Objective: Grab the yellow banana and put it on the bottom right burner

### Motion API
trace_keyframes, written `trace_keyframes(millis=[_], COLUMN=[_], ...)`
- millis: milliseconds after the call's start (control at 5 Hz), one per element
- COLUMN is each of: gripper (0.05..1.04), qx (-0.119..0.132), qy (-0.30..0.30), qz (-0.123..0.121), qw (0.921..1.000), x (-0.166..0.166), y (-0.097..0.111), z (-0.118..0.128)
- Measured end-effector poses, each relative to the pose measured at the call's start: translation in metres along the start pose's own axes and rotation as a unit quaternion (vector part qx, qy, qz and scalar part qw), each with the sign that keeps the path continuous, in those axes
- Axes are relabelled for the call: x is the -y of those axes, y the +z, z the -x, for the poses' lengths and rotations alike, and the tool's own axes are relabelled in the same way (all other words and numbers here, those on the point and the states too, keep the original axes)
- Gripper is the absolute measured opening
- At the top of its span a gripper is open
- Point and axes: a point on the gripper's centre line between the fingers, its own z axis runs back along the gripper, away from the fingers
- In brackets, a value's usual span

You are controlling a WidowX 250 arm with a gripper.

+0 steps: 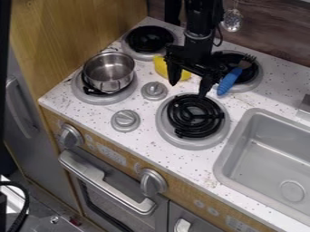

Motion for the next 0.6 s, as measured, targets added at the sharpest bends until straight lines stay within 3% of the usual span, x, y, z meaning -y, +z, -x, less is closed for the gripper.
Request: trace_keyframes(millis=[200, 600], gripper=[1.000, 1.000], qx=[-0.025, -0.028], qy=[-0.001, 0.070], qz=[0.002, 0.030], qw=[0.9997, 0.9967], x=[0.002, -0.015], y=[-0.016, -0.031], z=[0.009, -0.028])
